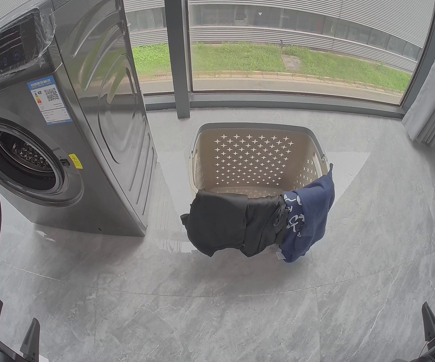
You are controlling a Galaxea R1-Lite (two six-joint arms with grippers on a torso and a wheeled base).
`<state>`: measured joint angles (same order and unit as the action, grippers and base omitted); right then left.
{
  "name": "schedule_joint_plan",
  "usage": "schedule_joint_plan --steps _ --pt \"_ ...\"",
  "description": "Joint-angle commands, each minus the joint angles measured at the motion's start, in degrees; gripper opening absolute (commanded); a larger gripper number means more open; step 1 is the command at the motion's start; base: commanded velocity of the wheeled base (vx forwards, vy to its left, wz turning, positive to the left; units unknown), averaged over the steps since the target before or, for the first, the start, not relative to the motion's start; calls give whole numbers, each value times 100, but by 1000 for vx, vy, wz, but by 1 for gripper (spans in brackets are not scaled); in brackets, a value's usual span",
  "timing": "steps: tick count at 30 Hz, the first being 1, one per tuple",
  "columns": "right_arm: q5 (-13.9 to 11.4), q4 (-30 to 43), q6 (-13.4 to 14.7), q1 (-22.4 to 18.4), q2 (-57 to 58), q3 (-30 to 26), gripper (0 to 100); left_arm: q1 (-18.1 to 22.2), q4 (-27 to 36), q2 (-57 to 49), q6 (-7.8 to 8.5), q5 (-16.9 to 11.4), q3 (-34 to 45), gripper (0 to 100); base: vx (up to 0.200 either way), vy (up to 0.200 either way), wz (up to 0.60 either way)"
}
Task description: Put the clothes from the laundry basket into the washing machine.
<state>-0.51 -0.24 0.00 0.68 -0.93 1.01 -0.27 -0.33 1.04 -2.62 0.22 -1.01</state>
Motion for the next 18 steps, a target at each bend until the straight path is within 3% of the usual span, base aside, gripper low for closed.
schedule_joint_plan --steps 1,6,18 --pt "-2 -2 0 2 75 -101 100 0 7 -104 -2 4 101 100 0 0 0" --pt "-10 -2 0 2 75 -101 100 0 -2 -104 -2 4 92 100 0 0 0" --pt "-2 -2 0 2 75 -101 100 0 -2 -104 -2 4 101 100 0 -200 0"
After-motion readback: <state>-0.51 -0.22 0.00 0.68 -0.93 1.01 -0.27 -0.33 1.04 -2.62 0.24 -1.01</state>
